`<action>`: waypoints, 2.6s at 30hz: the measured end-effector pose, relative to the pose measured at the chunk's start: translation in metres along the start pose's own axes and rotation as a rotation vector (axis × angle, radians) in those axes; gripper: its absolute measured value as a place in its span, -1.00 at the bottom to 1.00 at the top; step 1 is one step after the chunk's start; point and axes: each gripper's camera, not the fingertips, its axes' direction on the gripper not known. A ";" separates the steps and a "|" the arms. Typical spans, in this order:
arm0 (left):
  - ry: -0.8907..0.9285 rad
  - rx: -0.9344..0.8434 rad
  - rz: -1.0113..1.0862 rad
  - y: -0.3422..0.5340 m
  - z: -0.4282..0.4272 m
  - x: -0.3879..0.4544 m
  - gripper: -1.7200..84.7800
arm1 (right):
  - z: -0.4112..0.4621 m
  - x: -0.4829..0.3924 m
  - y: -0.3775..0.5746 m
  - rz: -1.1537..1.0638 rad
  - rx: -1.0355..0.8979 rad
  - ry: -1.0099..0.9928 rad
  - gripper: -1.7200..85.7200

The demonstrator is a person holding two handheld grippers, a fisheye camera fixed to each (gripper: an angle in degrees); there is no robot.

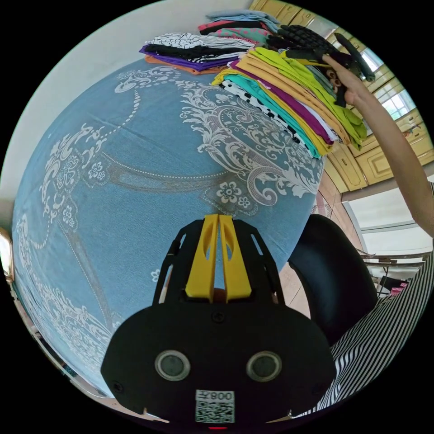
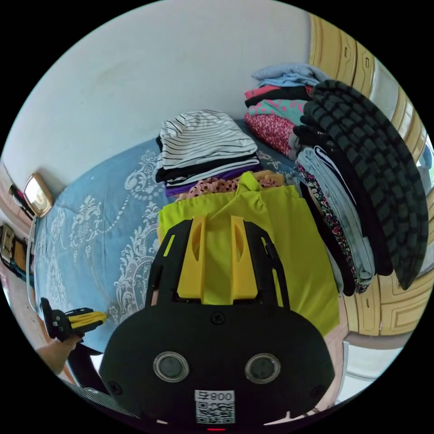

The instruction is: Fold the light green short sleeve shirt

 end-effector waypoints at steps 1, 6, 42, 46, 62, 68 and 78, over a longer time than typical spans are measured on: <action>0.004 0.002 -0.004 0.002 -0.002 0.001 -0.95 | 0.003 0.004 0.000 0.006 -0.014 -0.010 -0.76; 0.023 0.016 -0.035 0.013 -0.022 0.012 -0.96 | -0.012 0.035 0.014 0.086 0.022 -0.048 -0.90; 0.471 0.471 -0.028 0.052 -0.322 0.086 -0.84 | -0.302 0.115 0.284 -0.232 0.010 -0.986 -0.96; 0.494 0.444 -0.009 0.038 -0.338 0.099 -0.81 | -0.314 0.134 0.299 -0.228 0.001 -1.009 -0.96; 0.833 0.294 -0.250 -0.073 -0.358 0.090 -0.74 | -0.360 0.243 0.329 -0.128 0.168 -1.058 -0.96; 0.919 0.221 -0.438 -0.111 -0.364 0.071 -0.71 | -0.353 0.257 0.326 -0.110 0.152 -1.061 -0.96; 0.928 0.068 -0.448 -0.148 -0.426 0.086 -0.89 | -0.344 0.271 0.320 -0.087 0.126 -1.070 -0.96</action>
